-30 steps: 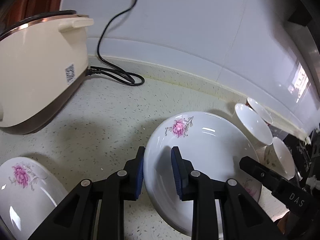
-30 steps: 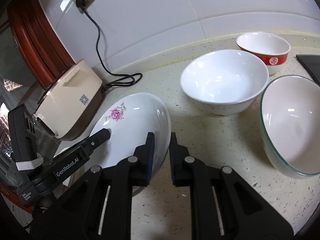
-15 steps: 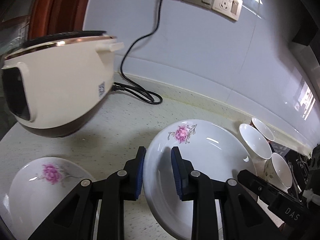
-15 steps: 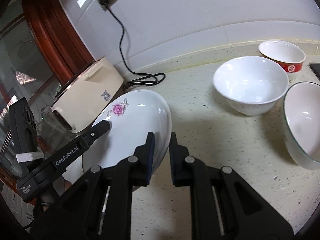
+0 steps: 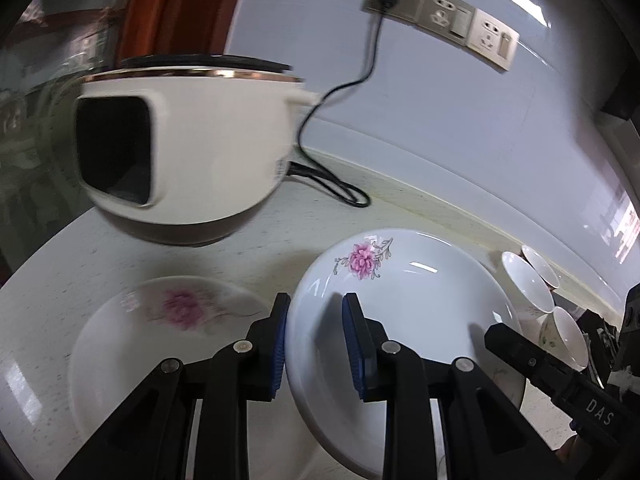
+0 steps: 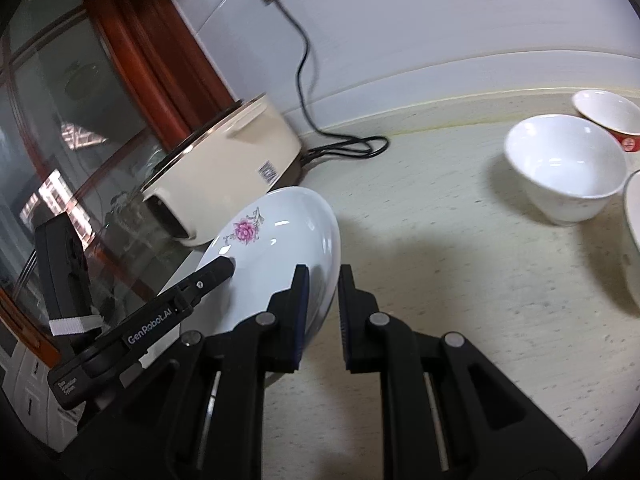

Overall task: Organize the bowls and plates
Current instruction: 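Carry the held plates with both grippers toward the plate stack by the cooker, then lower the plates onto the stack beside the cooker and open both grippers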

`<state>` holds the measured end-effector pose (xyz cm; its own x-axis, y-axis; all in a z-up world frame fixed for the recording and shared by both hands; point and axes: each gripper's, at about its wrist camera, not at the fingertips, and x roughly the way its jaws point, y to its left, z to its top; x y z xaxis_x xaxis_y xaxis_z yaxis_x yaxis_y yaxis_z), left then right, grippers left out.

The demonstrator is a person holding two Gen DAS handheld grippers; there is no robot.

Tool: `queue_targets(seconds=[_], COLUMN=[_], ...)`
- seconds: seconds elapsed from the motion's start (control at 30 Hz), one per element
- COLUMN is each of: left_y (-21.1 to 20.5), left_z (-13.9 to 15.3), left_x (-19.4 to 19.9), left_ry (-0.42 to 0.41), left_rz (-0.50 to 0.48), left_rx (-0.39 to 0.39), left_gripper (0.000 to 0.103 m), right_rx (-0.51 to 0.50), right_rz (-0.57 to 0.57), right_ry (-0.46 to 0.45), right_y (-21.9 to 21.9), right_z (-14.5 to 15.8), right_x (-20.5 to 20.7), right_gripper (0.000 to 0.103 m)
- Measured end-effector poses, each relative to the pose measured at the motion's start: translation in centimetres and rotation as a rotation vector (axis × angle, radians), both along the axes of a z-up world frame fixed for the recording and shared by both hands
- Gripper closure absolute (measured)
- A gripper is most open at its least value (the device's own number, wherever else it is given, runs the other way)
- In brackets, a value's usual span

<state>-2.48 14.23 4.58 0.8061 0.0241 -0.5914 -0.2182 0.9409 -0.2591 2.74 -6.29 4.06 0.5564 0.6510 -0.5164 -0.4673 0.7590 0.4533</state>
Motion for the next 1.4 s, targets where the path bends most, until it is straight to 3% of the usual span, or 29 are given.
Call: queue_targets(seconds=[0.8, 1.4], left_y=[8.3, 8.9], left_z=[-0.6, -1.5], left_x=[-5.5, -5.2], left_ry=[0.033, 0.064], left_rz=[0.168, 0.187], left_rx=[0.012, 0.061], left_gripper=[0.076, 0.073], right_rx=[-0.063, -0.171], right_rz=[0.209, 0.254], right_ry=[-0.003, -0.061], right_y=[9.9, 12.1], right_z=[-1.5, -2.1], right_x=[-2.5, -3.4], right_gripper=[0.085, 0.082])
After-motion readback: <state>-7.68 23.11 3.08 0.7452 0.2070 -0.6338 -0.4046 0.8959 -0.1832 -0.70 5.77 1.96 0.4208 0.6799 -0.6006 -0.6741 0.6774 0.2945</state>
